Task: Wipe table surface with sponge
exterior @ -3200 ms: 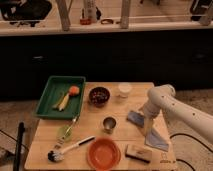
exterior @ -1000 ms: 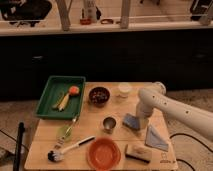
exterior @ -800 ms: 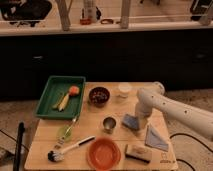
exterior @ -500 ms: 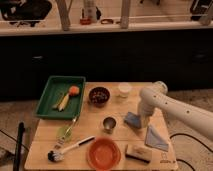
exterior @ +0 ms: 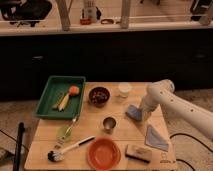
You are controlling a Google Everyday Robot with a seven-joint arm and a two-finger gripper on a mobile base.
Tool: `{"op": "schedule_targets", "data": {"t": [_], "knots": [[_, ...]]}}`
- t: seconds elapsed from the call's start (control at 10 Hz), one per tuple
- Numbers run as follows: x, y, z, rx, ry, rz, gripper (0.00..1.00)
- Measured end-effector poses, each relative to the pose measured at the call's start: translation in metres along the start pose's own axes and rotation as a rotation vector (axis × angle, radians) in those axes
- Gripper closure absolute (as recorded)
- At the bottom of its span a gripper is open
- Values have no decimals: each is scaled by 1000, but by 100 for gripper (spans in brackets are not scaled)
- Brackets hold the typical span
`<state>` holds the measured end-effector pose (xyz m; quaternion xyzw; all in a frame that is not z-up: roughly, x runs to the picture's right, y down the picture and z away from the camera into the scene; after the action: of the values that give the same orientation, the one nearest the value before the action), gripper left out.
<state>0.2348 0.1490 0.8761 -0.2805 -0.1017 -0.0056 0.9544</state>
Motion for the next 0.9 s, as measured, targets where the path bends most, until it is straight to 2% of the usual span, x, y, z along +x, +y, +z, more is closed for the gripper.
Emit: {"op": "schedule_targets", "data": {"t": [0.1,0.3,0.5,0.7,0.9], "knots": [[-8,-4,3,-4,-23,-14,99],[-37,-5,11,-20,-44,-74,99],[-60,11,15,-36,-36,-154,99],[-63,36,12,-46,-18,-177,99],[-48,50,6,-45,-6,-161,99]]}}
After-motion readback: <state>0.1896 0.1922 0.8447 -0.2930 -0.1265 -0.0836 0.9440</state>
